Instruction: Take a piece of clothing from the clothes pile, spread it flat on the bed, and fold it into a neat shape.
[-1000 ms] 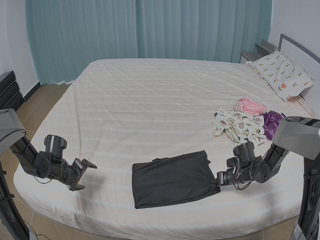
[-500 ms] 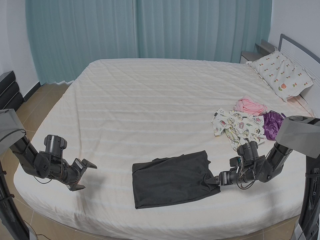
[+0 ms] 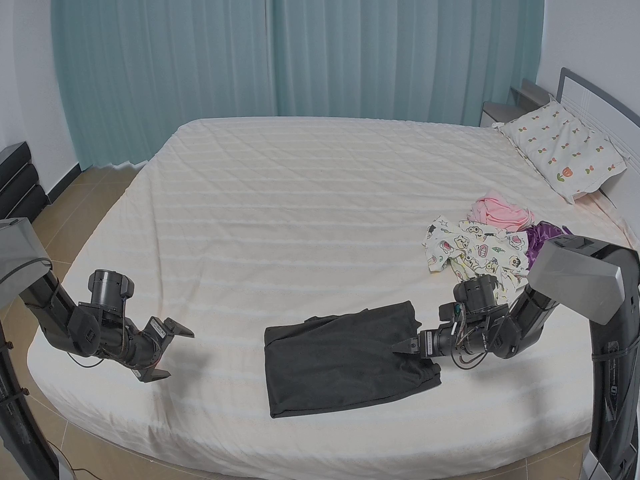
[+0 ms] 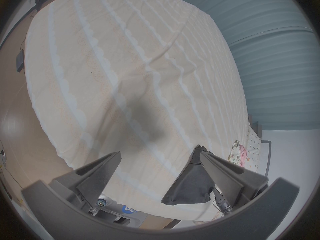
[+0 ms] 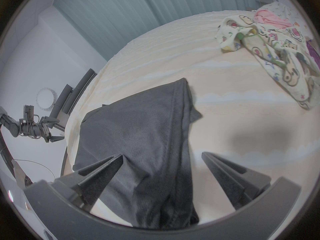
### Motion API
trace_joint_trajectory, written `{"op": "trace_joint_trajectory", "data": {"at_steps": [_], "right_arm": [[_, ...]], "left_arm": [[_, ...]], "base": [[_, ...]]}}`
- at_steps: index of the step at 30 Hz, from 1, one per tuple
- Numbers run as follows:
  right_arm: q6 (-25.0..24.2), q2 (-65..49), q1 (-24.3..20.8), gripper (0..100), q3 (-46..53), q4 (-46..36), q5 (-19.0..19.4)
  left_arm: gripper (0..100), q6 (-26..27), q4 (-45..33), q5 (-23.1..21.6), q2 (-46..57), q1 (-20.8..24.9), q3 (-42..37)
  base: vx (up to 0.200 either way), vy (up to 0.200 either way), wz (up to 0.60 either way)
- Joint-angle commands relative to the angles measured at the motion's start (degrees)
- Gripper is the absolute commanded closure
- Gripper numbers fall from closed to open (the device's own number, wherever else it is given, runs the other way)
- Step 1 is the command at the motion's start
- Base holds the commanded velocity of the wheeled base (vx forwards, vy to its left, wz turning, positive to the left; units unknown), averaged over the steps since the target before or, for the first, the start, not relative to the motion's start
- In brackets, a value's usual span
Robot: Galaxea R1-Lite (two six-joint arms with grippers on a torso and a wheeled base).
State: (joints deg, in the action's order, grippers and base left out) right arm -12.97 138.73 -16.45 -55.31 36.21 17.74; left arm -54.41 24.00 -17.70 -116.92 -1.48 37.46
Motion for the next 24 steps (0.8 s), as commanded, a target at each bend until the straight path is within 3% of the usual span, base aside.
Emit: {"op": "trace_joint_trajectory", "data": {"at_steps": [1,11,24], "right_arm": [[0.3,4.4,-1.5,0,-3.1,0.3,0.2],[1.2,5.0,-2.1,0,-1.9,7.7,7.0],[0.8,7.7,-7.5,0,-7.1,7.5,7.5]], "left_arm": [[0,-0.1,0.0,0.0,-0.1,0.0,0.0],[0,0.0,0.0,0.0,-0.1,0.0,0.0],[0,-0.1,0.1,0.1,-0.1,0.0,0.0]], "base": [[0.0,0.0,0.0],[0.0,0.0,0.0],[0.0,0.0,0.0]]}}
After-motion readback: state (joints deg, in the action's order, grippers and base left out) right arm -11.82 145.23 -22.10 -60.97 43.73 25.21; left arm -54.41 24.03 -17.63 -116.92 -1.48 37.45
